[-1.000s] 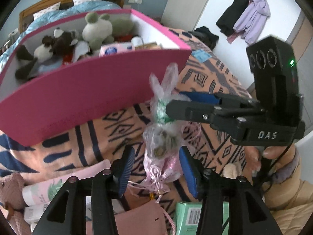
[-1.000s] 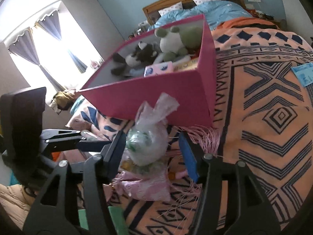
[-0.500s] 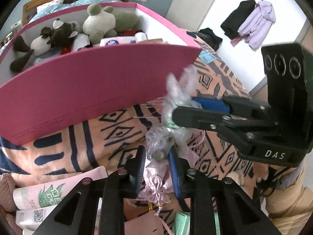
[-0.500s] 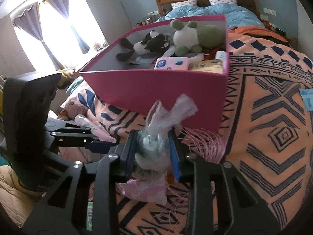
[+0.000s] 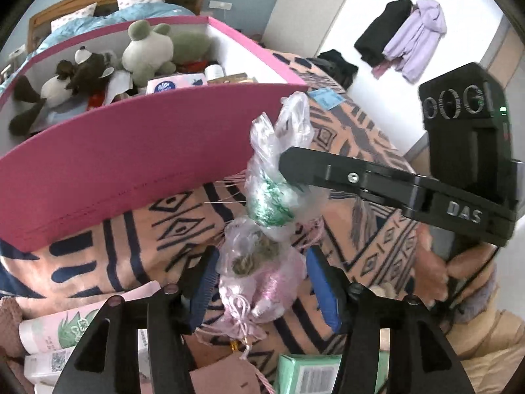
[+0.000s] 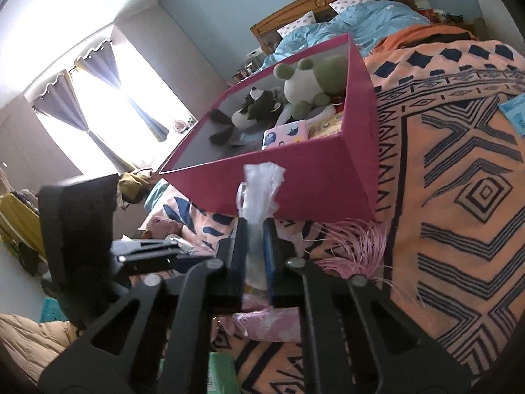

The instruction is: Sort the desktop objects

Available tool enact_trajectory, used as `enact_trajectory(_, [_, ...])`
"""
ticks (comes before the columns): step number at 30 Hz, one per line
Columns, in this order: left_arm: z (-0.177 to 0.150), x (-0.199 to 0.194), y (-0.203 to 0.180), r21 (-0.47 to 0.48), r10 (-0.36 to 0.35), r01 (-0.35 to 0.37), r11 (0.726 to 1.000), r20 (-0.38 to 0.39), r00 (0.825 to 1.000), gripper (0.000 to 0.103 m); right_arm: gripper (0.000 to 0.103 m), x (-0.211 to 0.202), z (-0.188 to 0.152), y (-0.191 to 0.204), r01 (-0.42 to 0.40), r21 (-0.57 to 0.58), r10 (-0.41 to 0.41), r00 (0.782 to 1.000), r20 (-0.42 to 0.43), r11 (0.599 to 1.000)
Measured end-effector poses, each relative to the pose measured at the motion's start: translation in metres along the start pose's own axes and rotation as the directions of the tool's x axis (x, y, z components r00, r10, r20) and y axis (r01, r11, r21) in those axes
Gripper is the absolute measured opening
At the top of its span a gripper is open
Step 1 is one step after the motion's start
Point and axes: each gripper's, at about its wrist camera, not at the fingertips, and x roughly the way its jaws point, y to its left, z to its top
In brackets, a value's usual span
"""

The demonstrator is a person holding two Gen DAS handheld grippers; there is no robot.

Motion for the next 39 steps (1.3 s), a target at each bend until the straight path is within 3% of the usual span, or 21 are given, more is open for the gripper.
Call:
enact_trajectory(2, [0.002,0.006,-0.001,-0.005,0.011,-0.011,1.000,-0.004,1.000,0.052,0.010,0.001,-0.001,0.000,0.011,-0.002,-0.011,1.000,-0.006,1.000])
enact_trajectory(4, [0.004,0.011,0.001,-0.007,0.040,-0.040,0.999,-0.013,0.999,0.033,0.010,0.000,-0.002,-0.001,0.030,-0.009,-0.030,1.000,-0.008,1.000])
enact_trajectory(8, [0.007,0.012,0.009,-0.048,0.038,-0.038,0.998,-0.011,0.999,0.023,0.010,-0.007,-0.006,-0.005,0.078,-0.033,-0.079,0.997,-0.013,0.996])
enact_trajectory(18, [0.013,0.012,0.012,-0.054,0.050,-0.050,0.997,-0.001,0.999,0.021,0.011,-0.001,-0.034,-0.011,0.189,-0.111,-0.202,0.972,-0.118,0.976])
enact_trajectory(20, [0.014,0.012,0.011,-0.044,0.062,-0.062,0.997,-0.001,0.998,0.021,0.015,-0.004,-0.036,-0.007,0.213,-0.149,-0.232,0.965,-0.126,0.966])
enact_trajectory(25, [0.015,0.013,0.011,-0.028,0.071,-0.071,0.997,-0.002,0.998,0.021,0.048,-0.033,-0.026,0.016,0.300,-0.252,-0.308,0.951,0.010,0.920])
enact_trajectory(27, [0.016,0.014,0.013,-0.031,0.075,-0.076,0.997,-0.007,0.997,0.021,0.057,-0.034,-0.020,0.022,0.294,-0.287,-0.297,0.954,0.034,0.912])
enact_trajectory(31, [0.017,0.015,0.015,-0.031,0.084,-0.085,0.996,-0.015,0.996,0.021,0.057,-0.011,-0.008,0.018,0.243,-0.294,-0.261,0.965,-0.022,0.924])
enact_trajectory(36, [0.016,0.017,0.015,-0.025,0.087,-0.087,0.996,-0.021,0.996,0.021,0.057,0.021,0.001,-0.003,0.171,-0.191,-0.196,0.974,-0.118,0.966])
enact_trajectory(38, [0.015,0.018,0.017,-0.029,0.084,-0.085,0.996,-0.022,0.996,0.021,0.055,0.029,0.003,-0.005,0.138,-0.175,-0.163,0.977,-0.137,0.975])
enact_trajectory(39, [0.015,0.018,0.018,-0.032,0.084,-0.085,0.996,-0.022,0.996,0.021,0.046,0.032,0.003,-0.004,0.128,-0.180,-0.155,0.978,-0.143,0.975])
